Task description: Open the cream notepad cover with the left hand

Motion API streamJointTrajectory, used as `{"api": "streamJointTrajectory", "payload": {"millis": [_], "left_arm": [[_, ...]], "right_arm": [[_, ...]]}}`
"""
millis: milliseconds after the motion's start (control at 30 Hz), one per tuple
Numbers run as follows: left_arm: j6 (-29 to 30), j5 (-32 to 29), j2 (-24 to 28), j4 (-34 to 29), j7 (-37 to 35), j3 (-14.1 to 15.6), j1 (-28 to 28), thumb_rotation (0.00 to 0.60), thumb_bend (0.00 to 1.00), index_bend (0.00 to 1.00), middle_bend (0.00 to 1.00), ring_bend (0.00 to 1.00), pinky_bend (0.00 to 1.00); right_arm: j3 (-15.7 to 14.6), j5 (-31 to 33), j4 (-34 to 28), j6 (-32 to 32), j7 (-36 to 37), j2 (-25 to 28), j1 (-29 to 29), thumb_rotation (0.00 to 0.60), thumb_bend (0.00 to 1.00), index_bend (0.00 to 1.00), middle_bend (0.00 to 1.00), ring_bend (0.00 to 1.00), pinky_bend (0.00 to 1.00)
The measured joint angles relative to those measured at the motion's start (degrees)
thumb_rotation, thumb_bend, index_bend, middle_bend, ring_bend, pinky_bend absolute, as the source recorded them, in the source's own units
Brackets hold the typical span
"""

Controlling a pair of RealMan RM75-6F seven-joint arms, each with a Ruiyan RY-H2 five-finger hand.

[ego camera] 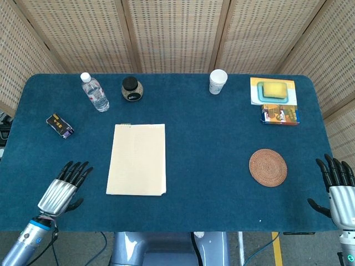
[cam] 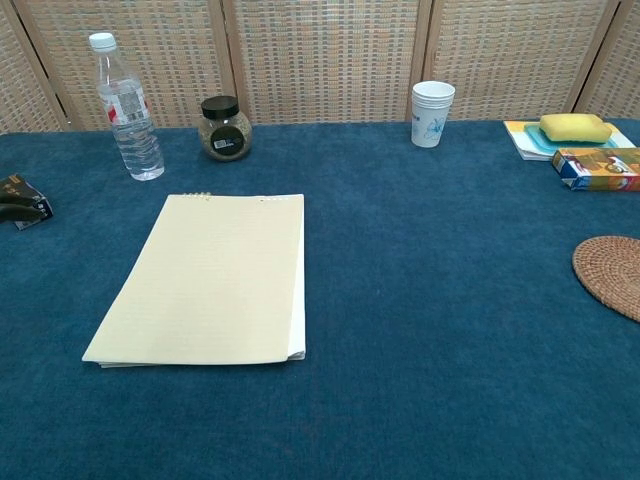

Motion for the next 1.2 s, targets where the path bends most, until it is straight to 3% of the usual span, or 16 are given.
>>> {"api": "streamJointTrajectory", "payload": {"millis": [267,767,1200], "left_arm": [[-6.2,-0.8,-6.2,3.7,1.4,-0.2,-3.9,0.6,0.28,0.0,0.0,0.0,0.0],[-7.8,-1.6,-16.1,12.3,1.1,-0.7,-7.7,0.6,0.28,0.0,0.0,0.0,0.0],[-8.4,-3.8,-19.2,16.5,-0.3,-0.8,-9.4,0.6,0.3,0.0,0.0,0.0,0.0]], "right_arm": [[0.0,0.7,0.5,-1.3,-0.4,-0.5,0.5,0.6,0.0,0.0,0.0,0.0,0.0],[0.2,1.8,0.9,-2.3,-0.4,-0.7,0.8,0.6,0.0,0.0,0.0,0.0,0.0],[0.3,2.2,1.0,-2.2,1.3,-0.1,0.8,0.6,0.0,0.0,0.0,0.0,0.0]]}}
